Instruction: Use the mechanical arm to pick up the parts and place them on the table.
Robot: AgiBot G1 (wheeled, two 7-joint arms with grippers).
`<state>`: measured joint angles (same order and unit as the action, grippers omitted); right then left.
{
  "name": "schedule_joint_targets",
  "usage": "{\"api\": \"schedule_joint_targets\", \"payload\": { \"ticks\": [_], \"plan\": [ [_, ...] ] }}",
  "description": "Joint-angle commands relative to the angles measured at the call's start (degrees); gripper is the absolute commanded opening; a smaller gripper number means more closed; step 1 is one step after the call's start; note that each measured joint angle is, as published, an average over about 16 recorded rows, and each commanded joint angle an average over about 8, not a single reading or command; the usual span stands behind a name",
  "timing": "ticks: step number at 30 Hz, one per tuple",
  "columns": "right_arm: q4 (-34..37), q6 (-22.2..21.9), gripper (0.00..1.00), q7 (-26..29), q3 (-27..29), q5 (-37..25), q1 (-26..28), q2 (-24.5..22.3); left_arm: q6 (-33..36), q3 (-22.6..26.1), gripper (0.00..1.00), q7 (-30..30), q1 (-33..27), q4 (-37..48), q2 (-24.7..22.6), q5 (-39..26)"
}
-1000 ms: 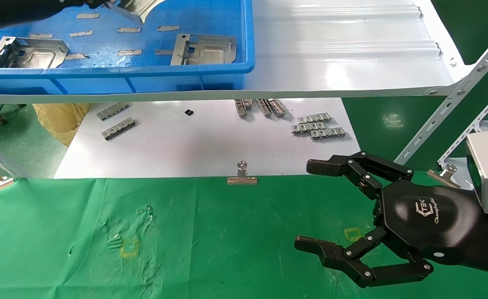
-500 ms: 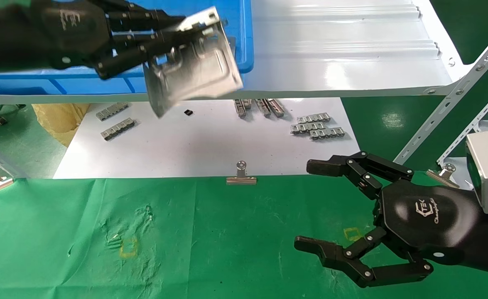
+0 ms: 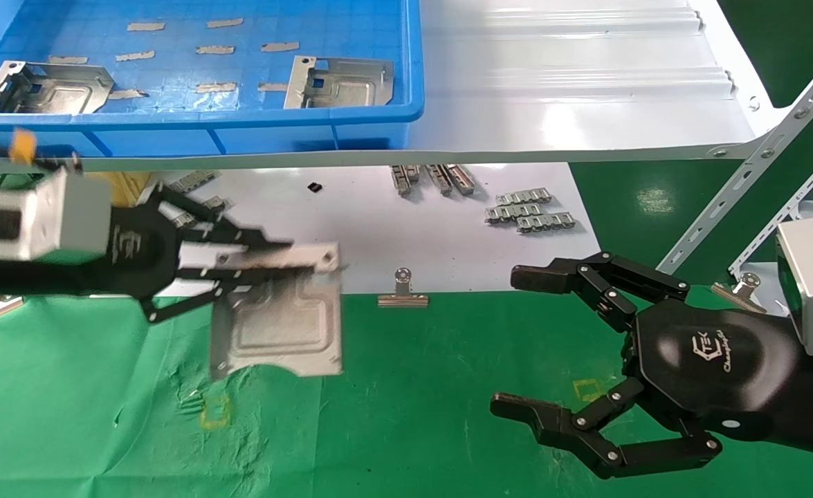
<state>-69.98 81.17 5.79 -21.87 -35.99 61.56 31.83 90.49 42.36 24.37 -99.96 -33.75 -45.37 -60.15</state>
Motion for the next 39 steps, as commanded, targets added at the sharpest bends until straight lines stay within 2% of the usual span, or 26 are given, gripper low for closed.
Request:
{"api": "schedule_joint_targets", "payload": {
  "ticks": [1, 13, 14, 21, 22, 30, 39],
  "plan": [
    [0.0, 0.0, 1.0, 0.0, 0.0, 0.0, 0.0, 0.0, -0.4, 2.1, 0.0, 2.3, 0.7, 1.3, 0.8, -1.8],
    [0.0, 0.0, 1.0, 0.0, 0.0, 0.0, 0.0, 0.0, -3.0, 7.5, 0.0, 15.3, 2.6, 15.7, -2.7, -9.8],
    [0.0, 0.0, 1.0, 0.0, 0.0, 0.0, 0.0, 0.0, -3.3, 7.7, 0.03, 16.1, 2.8, 16.7, -3.1, -10.1],
    [0.0, 0.0, 1.0, 0.0, 0.0, 0.0, 0.0, 0.0, -5.4, 8.1, 0.88, 20.8, 3.8, 22.5, -5.3, -10.9],
    [0.0, 0.0, 1.0, 0.0, 0.0, 0.0, 0.0, 0.0, -5.5, 8.1, 0.98, 21.5, 3.8, 23.0, -5.5, -11.1],
    [0.0, 0.0, 1.0, 0.0, 0.0, 0.0, 0.0, 0.0, -4.5, 8.2, 1.0, 24.6, 3.2, 26.4, -6.5, -11.2],
    [0.0, 0.0, 1.0, 0.0, 0.0, 0.0, 0.0, 0.0, 0.6, 5.1, 1.0, 17.9, 2.6, 30.6, -4.9, -5.9]
  ]
}}
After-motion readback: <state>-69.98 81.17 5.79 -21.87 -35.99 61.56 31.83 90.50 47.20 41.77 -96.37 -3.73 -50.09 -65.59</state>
